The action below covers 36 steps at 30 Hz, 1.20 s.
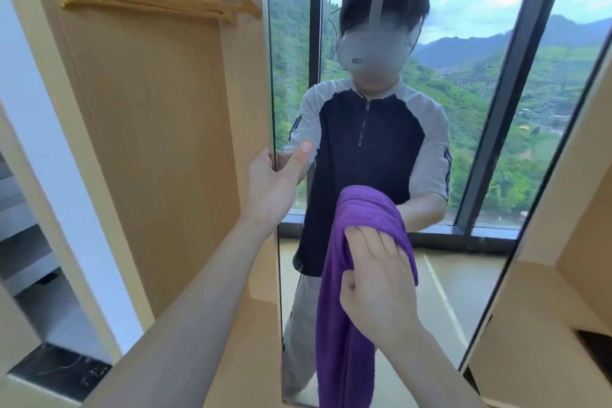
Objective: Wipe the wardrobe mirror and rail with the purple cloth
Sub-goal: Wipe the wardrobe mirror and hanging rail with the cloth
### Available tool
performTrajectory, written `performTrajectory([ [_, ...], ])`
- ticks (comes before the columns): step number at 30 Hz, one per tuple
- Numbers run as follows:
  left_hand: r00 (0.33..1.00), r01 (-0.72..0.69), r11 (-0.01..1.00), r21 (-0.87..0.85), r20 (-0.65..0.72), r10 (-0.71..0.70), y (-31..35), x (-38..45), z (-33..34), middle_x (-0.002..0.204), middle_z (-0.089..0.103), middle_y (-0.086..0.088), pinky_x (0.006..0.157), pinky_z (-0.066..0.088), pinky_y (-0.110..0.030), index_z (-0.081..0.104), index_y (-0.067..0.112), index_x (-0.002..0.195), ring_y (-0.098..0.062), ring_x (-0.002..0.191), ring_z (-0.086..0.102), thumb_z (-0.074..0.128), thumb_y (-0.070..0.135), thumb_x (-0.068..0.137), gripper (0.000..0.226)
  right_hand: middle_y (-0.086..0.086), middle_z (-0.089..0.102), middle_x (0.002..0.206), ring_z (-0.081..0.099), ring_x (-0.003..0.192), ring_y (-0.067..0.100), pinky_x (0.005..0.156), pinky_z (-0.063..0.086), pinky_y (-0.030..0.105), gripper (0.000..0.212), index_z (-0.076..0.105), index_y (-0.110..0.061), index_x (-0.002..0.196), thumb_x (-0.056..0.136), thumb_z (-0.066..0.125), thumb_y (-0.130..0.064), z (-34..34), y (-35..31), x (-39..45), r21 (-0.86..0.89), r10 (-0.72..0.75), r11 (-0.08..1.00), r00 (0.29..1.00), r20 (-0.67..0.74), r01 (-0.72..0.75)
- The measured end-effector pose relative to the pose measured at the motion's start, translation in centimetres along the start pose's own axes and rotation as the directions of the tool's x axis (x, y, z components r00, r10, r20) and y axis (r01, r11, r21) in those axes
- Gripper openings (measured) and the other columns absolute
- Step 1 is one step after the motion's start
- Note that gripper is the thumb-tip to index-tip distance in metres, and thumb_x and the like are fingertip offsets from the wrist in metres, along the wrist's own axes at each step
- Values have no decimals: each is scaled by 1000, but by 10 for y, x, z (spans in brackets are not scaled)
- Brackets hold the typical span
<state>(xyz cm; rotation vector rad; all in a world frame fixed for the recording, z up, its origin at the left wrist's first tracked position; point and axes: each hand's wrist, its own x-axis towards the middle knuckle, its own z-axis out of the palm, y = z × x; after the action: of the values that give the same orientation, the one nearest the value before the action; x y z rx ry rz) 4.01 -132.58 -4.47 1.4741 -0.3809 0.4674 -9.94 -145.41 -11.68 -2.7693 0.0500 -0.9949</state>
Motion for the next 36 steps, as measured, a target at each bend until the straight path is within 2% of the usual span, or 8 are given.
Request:
performTrajectory([
  [5,1000,-4,1000,17,-15,5,0,0,1,46,40,24,49,37,-5,38,22,69,3,46,42,76,52,85,51,-2,60,119,50,108,23,92,49,42,63,56,-18,123,63,60,-1,-27,5,31,-11,-17,1000,988,-153,16],
  [8,1000,-3,1000,7,-13,3,0,1,1,46,41,25,50,38,-5,38,23,69,4,46,44,76,53,84,51,-2,61,118,53,107,25,91,50,41,63,58,-18,122,62,63,0,-24,6,25,-37,-19,999,991,-132,14],
  [14,1000,-2,1000,2,-13,2,3,0,3,44,39,24,49,37,-5,36,22,68,3,45,43,77,48,86,52,-1,67,113,65,103,28,88,55,39,61,65,-17,120,61,73,0,-3,8,-4,-110,-54,992,998,33,58],
  [19,1000,-6,1000,30,-15,6,1,0,3,44,40,24,61,38,-18,36,23,69,3,45,44,75,50,87,51,0,61,120,54,110,25,94,50,41,61,57,-17,124,65,60,-1,-24,9,19,-63,-6,998,997,-83,1],
  [21,1000,-1,999,36,-17,2,2,0,2,45,40,24,58,39,-15,36,23,69,3,45,43,75,54,85,52,0,59,122,51,112,26,94,49,44,61,55,-17,125,65,58,-2,-32,9,27,-59,-4,998,992,-123,-4],
  [24,1000,-9,1000,16,-19,9,2,0,1,45,38,24,50,37,-6,35,22,70,2,45,39,76,54,83,53,0,61,121,54,111,27,92,49,43,61,56,-18,124,65,63,-3,-30,6,20,-101,1,995,999,-52,-6],
  [28,999,-24,1000,5,-22,24,2,1,1,46,36,22,49,35,-8,35,22,70,1,46,36,77,50,85,53,0,63,127,60,117,27,100,49,38,66,59,-17,132,69,73,-5,-11,-1,-5,-117,-4,993,991,135,20],
  [36,999,-39,999,9,-10,39,2,-3,0,46,39,23,50,38,-6,36,24,69,2,46,41,75,55,85,52,4,58,134,54,124,29,106,44,43,72,51,-13,138,68,61,-1,-32,6,23,-97,5,995,998,-68,-12],
])
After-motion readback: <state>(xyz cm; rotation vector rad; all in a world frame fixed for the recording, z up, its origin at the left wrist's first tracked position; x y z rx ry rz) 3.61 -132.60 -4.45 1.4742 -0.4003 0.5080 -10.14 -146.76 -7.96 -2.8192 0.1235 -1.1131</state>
